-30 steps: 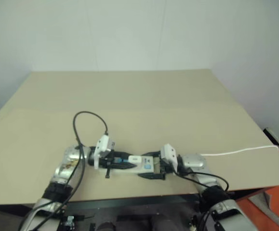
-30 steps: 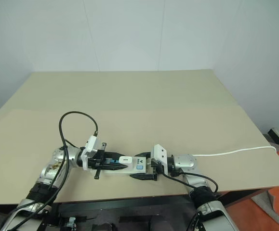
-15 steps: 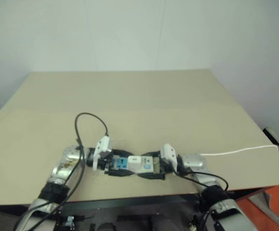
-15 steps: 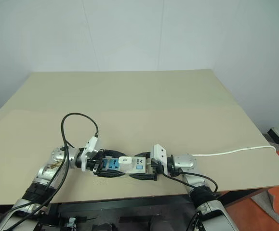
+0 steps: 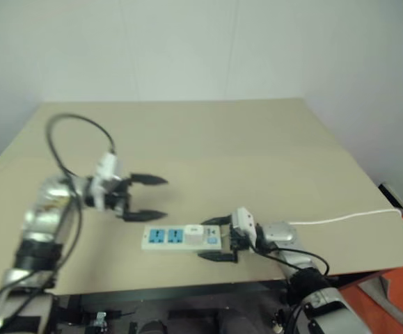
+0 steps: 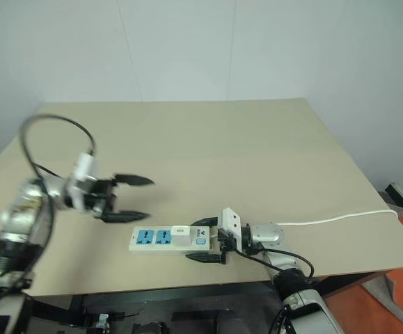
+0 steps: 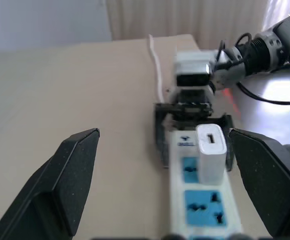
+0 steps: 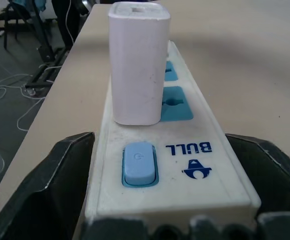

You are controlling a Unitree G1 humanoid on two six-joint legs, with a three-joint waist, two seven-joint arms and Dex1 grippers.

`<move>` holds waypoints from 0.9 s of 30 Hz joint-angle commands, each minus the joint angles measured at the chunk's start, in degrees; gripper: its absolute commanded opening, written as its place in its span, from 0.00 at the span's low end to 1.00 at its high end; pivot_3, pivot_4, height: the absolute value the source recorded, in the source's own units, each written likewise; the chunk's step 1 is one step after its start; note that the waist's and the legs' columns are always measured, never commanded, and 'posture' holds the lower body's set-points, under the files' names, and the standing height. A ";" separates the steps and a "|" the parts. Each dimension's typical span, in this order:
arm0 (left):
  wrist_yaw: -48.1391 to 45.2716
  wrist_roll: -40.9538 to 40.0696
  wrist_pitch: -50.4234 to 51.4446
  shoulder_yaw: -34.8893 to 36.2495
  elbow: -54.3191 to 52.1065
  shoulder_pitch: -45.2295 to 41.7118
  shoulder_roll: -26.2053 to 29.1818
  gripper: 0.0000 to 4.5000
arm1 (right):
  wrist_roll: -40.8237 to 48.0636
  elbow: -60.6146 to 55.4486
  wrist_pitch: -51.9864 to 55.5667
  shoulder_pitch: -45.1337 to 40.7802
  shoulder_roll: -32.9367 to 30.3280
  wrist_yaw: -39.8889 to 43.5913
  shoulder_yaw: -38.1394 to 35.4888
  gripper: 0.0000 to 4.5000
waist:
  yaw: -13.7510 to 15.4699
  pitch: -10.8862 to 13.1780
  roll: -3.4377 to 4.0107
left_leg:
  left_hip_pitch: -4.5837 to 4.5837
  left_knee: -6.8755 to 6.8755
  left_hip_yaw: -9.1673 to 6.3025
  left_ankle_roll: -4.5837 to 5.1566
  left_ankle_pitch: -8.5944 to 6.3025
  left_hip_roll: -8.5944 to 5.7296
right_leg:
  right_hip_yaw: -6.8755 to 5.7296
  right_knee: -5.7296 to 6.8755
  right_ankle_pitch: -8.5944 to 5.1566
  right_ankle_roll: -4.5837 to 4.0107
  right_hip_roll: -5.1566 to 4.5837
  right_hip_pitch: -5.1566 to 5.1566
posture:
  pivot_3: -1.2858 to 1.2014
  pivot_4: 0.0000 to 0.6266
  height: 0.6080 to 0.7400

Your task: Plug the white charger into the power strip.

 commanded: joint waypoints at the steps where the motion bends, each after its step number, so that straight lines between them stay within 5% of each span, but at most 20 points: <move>1: -1.84 -1.28 0.16 1.81 -0.03 -0.04 1.44 1.00 | -0.19 -0.17 0.06 -0.10 -0.49 0.09 0.15 0.99 | 0.21 0.01 0.00 | -0.03 -0.06 -0.01 0.00 0.00 0.01 | -0.02 -0.08 0.00 0.00 0.00 -0.01 | 0.52 0.24 1.00; 9: -0.52 -0.31 -2.05 3.20 1.42 0.93 1.36 1.00 | 2.21 -8.57 2.68 2.08 -7.81 -0.88 -3.85 0.99 | 1.51 0.07 0.05 | -0.59 -0.09 0.00 0.00 0.00 -0.01 | -0.05 -0.22 0.02 0.01 -0.05 -0.50 | 0.52 0.24 1.00; 16: 0.17 -0.33 -2.84 4.91 1.15 4.74 2.18 1.00 | 7.03 -21.84 8.97 8.48 -20.38 -1.29 -11.61 0.99 | 2.96 0.21 0.21 | -0.92 -0.12 0.01 0.02 -0.01 -0.02 | -0.10 -0.35 0.02 0.00 -0.09 -0.73 | 0.52 0.24 1.00; 27: 2.88 -1.19 2.19 11.04 -4.77 15.75 9.67 1.00 | 14.17 -27.96 14.74 15.55 -35.01 -0.97 -26.15 0.99 | 3.05 0.28 0.26 | -0.84 -0.12 0.10 0.02 -0.01 -0.02 | -0.06 -0.34 0.02 0.01 -0.12 -0.72 | 0.52 0.24 1.00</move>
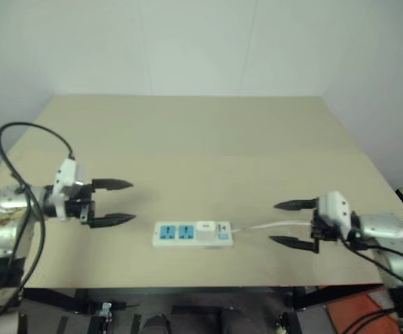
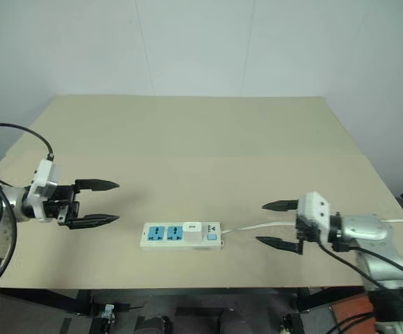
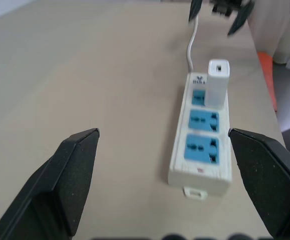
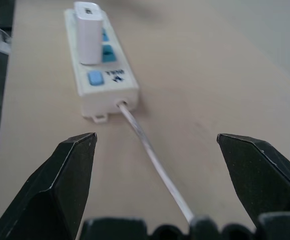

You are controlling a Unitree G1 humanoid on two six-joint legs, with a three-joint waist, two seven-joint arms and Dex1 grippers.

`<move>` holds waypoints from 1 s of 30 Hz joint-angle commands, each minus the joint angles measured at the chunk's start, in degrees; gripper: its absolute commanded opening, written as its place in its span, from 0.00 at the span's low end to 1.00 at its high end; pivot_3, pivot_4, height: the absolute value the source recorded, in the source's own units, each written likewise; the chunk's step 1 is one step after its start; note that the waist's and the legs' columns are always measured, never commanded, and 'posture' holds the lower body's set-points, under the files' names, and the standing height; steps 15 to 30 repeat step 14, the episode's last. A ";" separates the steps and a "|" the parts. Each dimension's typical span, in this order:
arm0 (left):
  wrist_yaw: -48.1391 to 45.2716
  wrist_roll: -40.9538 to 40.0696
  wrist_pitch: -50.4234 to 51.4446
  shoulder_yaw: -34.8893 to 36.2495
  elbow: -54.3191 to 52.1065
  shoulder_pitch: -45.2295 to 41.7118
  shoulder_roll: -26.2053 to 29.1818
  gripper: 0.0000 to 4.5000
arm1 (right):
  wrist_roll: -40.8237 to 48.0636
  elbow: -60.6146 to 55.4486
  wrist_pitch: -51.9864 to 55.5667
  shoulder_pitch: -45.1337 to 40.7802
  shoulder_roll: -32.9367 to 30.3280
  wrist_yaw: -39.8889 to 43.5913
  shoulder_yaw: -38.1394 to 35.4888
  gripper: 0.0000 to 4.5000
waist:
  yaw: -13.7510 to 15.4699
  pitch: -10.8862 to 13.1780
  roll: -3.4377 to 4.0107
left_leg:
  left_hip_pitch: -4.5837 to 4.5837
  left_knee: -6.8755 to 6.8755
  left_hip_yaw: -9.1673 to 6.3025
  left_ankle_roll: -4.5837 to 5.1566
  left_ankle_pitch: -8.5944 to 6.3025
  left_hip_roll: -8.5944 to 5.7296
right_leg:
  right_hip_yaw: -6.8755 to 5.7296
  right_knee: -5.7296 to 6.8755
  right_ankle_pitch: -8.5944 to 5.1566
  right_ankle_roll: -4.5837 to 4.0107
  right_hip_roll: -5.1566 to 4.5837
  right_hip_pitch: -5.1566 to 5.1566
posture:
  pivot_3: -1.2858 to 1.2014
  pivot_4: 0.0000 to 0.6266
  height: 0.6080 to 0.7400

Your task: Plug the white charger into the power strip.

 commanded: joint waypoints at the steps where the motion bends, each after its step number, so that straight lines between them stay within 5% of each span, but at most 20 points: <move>1: 0.57 -2.44 1.81 4.50 -4.68 2.47 2.62 1.00 | 2.70 -1.38 1.14 0.68 -2.79 0.64 -4.61 0.99 | 0.06 0.01 0.01 | 0.00 0.00 0.01 0.00 0.00 0.00 | 0.00 -0.01 0.00 0.00 -0.01 0.00 | 0.52 0.24 1.00; 30: 3.17 -5.01 6.29 7.85 -10.09 6.64 3.76 1.00 | 2.09 -1.52 3.78 0.43 -4.61 1.24 -3.95 0.99 | 0.10 0.02 0.03 | 0.00 0.00 0.05 0.00 0.00 -0.02 | -0.01 0.00 0.00 0.00 -0.05 0.01 | 0.52 0.24 1.00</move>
